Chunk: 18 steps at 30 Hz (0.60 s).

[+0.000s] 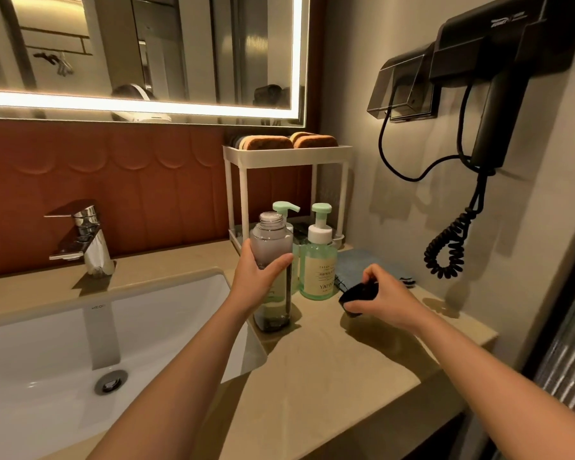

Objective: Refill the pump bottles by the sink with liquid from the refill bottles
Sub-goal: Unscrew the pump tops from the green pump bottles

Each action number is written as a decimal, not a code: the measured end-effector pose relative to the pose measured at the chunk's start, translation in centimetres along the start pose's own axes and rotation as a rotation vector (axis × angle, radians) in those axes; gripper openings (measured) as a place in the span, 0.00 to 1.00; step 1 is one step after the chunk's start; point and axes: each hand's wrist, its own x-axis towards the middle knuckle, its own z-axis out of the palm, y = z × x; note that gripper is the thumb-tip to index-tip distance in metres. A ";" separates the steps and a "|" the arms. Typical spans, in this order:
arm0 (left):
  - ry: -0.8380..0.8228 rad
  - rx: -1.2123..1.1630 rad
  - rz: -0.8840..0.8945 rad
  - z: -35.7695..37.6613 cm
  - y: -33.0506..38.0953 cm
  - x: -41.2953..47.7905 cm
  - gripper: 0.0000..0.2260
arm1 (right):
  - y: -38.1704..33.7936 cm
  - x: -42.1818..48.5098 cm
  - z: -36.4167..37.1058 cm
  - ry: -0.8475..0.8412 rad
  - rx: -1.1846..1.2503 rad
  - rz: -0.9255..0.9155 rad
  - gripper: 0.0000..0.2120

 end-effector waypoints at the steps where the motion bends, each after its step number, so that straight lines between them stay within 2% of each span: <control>1: 0.000 0.008 -0.006 -0.1 0.0 0.2 0.30 | 0.6 -0.2 0.3 0.019 -0.018 0.013 0.23; 8: 0.047 0.147 -0.053 -0.8 0.0 1.7 0.31 | 2.7 -0.6 1.6 0.068 -0.104 0.059 0.23; 13: 0.049 0.176 -0.065 -1.2 -0.1 2.6 0.32 | 2.6 -0.3 1.7 0.018 -0.243 0.024 0.31; 15: 0.047 0.166 -0.056 -1.3 -0.1 3.0 0.31 | 1.9 0.3 1.7 0.054 -0.220 -0.011 0.34; 18: 0.036 0.147 -0.040 -1.5 -0.3 3.3 0.30 | 0.4 1.7 1.5 0.092 -0.117 -0.040 0.32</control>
